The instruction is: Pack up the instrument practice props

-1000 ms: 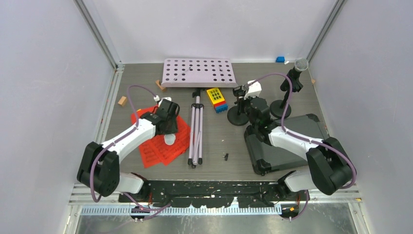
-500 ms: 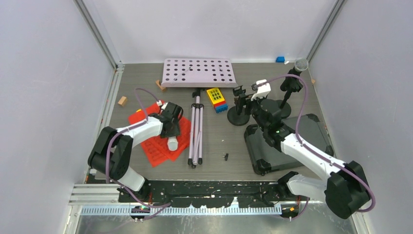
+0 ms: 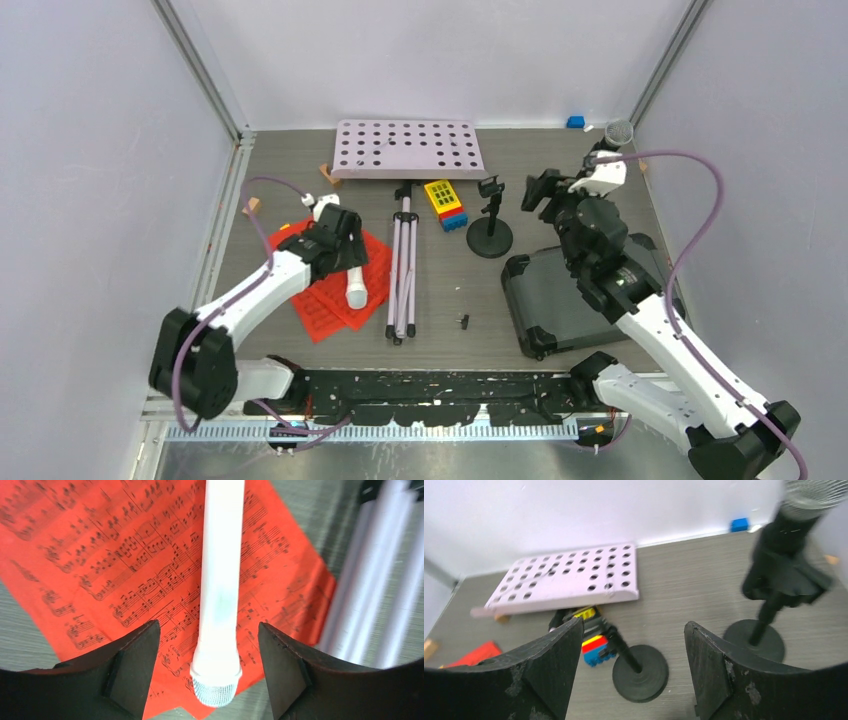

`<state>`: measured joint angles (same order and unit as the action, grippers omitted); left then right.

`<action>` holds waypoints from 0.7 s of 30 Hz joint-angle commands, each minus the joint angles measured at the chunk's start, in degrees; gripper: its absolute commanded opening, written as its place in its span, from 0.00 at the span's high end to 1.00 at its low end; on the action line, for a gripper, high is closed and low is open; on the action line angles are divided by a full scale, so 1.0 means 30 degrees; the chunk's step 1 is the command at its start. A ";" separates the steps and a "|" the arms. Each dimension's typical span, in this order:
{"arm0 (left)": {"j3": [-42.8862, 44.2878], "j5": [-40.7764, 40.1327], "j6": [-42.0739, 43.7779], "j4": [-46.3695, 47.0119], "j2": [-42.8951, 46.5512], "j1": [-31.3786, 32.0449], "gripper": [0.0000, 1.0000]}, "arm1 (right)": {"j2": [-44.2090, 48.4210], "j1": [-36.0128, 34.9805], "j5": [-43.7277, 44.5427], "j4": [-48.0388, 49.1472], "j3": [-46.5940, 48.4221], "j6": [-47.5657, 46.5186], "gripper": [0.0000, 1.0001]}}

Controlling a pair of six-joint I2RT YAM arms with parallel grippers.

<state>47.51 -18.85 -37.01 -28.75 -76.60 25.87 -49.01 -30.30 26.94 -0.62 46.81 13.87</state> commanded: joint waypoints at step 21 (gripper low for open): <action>0.2278 0.1848 0.1738 -0.2532 0.6685 -0.0068 0.24 | -0.5975 0.7916 0.3547 -0.3858 0.4550 -0.2168 0.12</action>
<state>52.38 -14.81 -32.51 -35.35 -57.82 25.87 -66.37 -8.45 40.36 -19.88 58.52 14.33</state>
